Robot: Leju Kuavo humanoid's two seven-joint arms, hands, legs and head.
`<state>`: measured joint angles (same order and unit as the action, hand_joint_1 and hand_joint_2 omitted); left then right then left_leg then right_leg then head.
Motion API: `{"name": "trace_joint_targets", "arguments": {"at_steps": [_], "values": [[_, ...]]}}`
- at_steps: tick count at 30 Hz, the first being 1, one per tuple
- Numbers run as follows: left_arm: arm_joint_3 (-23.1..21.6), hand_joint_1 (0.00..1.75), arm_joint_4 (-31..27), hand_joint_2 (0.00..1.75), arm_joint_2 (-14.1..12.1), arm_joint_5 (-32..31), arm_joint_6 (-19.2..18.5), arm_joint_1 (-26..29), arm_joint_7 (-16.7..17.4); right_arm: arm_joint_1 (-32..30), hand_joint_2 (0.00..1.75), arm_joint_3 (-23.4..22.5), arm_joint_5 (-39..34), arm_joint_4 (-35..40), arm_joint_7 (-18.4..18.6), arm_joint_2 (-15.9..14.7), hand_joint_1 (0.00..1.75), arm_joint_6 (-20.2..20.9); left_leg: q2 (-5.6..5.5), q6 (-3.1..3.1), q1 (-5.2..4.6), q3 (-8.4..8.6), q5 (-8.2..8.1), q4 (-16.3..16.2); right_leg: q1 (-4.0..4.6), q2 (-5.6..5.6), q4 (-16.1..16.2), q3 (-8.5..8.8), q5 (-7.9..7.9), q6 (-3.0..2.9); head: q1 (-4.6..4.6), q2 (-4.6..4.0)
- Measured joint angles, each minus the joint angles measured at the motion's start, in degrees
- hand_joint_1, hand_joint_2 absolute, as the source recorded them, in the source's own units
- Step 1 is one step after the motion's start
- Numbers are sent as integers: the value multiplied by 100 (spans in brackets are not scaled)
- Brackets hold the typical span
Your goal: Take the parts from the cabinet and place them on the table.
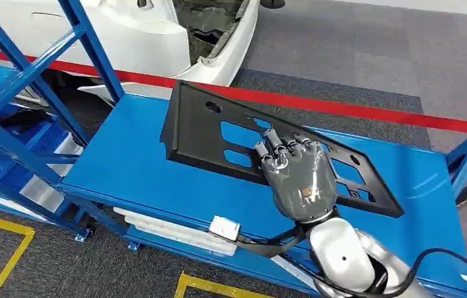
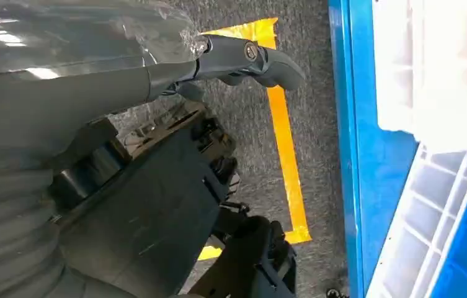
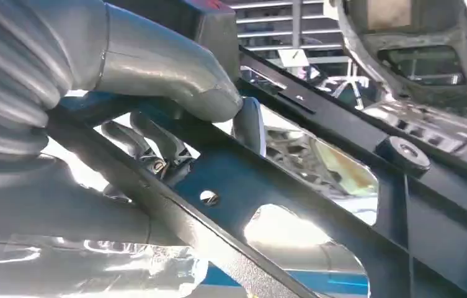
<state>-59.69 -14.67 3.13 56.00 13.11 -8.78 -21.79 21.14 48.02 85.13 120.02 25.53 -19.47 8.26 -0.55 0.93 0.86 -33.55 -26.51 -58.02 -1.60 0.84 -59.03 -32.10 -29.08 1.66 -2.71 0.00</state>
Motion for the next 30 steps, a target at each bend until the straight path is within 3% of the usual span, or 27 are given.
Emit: {"name": "trace_joint_targets", "arguments": {"at_steps": [1, 2, 3, 5, 6, 7, 8, 9, 11, 12, 13, 16, 17, 18, 19, 21, 22, 23, 24, 25, 26, 27, 28, 30], "values": [[2, 0, 0, 175, 0, -2, -2, -3, 0, 6, 175, 0, 0, 0, -4, 13, 175, 0, 0, 30, 8, -9, 0, -9, -10, -6, 21, -6, 29, -52, 17, 0], [0, 0, 0, 175, 0, -11, -13, -8, 0, 14, 175, 0, 0, 0, -20, 17, 175, 2, 14, 68, 22, -9, -102, -98, -25, -36, 37, -5, 62, -104, 46, 0], [2, 0, 0, 175, 0, -15, -17, -13, 0, 17, 175, -2, 0, 0, -22, 17, 175, 2, 22, 81, 20, -95, -304, -318, -23, -45, 37, -17, 75, -126, 102, 0], [0, 0, 0, 175, 0, -22, -31, -12, 0, 17, 175, 0, 0, -2, -22, 20, 175, 4, 22, 108, 15, -461, -829, -1239, -1, -73, 35, -51, 98, -165, 196, 0], [2, 0, 0, 175, 0, -30, -33, -10, 0, 17, 175, -2, 0, -4, -22, 20, 175, 9, 22, 107, 15, -623, -1001, -1650, 15, -81, 32, -73, 108, -180, 216, 0], [2, 0, 0, 175, 0, -39, -35, -8, 0, 17, 175, 0, 0, -9, -22, 20, 175, 15, 22, 98, 14, -706, -1068, -1898, 32, -86, 29, -94, 120, -192, 232, 0], [0, 0, 0, 175, 0, -50, -35, -7, 0, 17, 175, 0, 0, -11, -20, 20, 175, 28, 22, 77, 8, -654, -1007, -1860, 45, -86, 26, -106, 125, -197, 243, 0], [2, 0, 0, 175, 0, -59, -35, -9, 0, 17, 175, 0, 0, -13, -18, 20, 175, 33, 22, 38, -5, -480, -844, -1589, 56, -85, 24, -112, 133, -199, 251, 0], [2, 0, 0, 175, 0, -66, -44, -18, -2, 18, 175, -2, 0, -13, -15, 20, 175, 33, 19, -79, -51, 149, -343, -462, 76, -80, 23, -98, 142, -192, 273, 0], [0, 0, 0, 175, -4, -70, -48, -26, -2, 17, 175, -2, 0, -13, -13, 20, 175, 33, 16, -146, -88, 313, -313, -53, 64, -82, 25, -106, 150, -180, 278, 0], [2, 0, 0, 175, -11, -72, -48, -30, -2, 22, 175, -2, 0, -13, -11, 20, 175, 33, 26, -136, -98, 323, -273, 13, 103, -81, -9, -138, 165, -154, 264, 0], [2, 0, 2, 175, -13, -76, -72, -7, -11, 19, 175, -2, 0, -13, 9, 20, 175, 52, 17, -180, -149, 278, -227, 12, 50, -87, 45, -152, 234, -51, 278, 0], [2, 0, 2, 175, -11, -72, -50, -12, -28, 19, 175, -9, 0, -13, 20, 17, 175, 66, 34, -213, -93, 267, -162, 110, 78, -82, 29, -165, 220, -24, 267, 0], [0, 0, 0, 175, -7, -68, -22, -28, -46, 14, 175, -20, 0, -13, 26, 17, 175, 81, 57, -234, -82, 254, -110, 130, 56, -80, -73, -201, 47, -11, 263, 0], [0, 0, 0, 175, -2, -68, 0, -35, -55, 16, 175, -24, 0, -13, 26, 17, 175, 85, 64, -279, -79, 214, -78, 136, 60, -80, -362, -301, -232, 4, 210, 0], [2, 0, 0, 175, 18, -68, 15, -28, -55, 9, 175, -35, 0, -15, 35, 20, 175, 92, 82, -291, -87, 116, -23, 125, 60, -80, -1267, -611, -774, 46, 144, 0], [0, 0, 0, 175, 20, -68, 18, -24, -55, -3, 175, -46, 0, -17, 39, 17, 175, 98, 91, -292, -89, 65, 3, 112, 60, -80, -1603, -702, -899, 61, 125, 0], [0, 0, 0, 175, 20, -68, 18, -20, -55, -11, 175, -55, 0, -20, 39, 17, 175, 101, 92, -290, -89, 20, 26, 95, 61, -80, -1685, -683, -877, 67, 94, 0], [0, 0, 0, 175, 20, -68, 18, -20, -55, -12, 175, -57, -2, -22, 39, 15, 175, 101, 93, -279, -89, -22, 44, 72, 60, -81, -1465, -506, -711, 64, 63, 0], [0, 0, 0, 175, 22, -68, 18, -21, -55, -11, 175, -57, 0, -22, 39, 15, 175, 101, 93, -270, -88, -49, 53, 54, 60, -82, -1040, -233, -496, 50, 39, 0], [0, 0, 0, 175, 24, -68, 17, -22, -55, -11, 175, -59, 0, -22, 39, 15, 175, 101, 93, -256, -88, -69, 61, 31, 61, -83, -522, 74, -292, 32, 9, 0], [0, 0, 0, 175, 37, -68, 17, -22, -55, -8, 175, -61, 0, -22, 39, 17, 175, 101, 93, -240, -88, -85, 71, 7, 63, -83, 43, 386, -191, 1, -24, 0], [0, 0, 0, 175, 37, -68, 18, -28, -55, -11, 175, -63, 0, -22, 39, 17, 175, 101, 92, -201, -117, -125, 96, -13, 98, -70, 188, 442, -241, -27, -28, 0], [2, 0, 0, 175, 42, -70, 18, -26, -55, -9, 175, -68, 0, -22, 39, 15, 175, 101, 91, -148, -106, -131, 159, -5, 120, -62, 184, 392, -178, -44, -17, 0]]}}
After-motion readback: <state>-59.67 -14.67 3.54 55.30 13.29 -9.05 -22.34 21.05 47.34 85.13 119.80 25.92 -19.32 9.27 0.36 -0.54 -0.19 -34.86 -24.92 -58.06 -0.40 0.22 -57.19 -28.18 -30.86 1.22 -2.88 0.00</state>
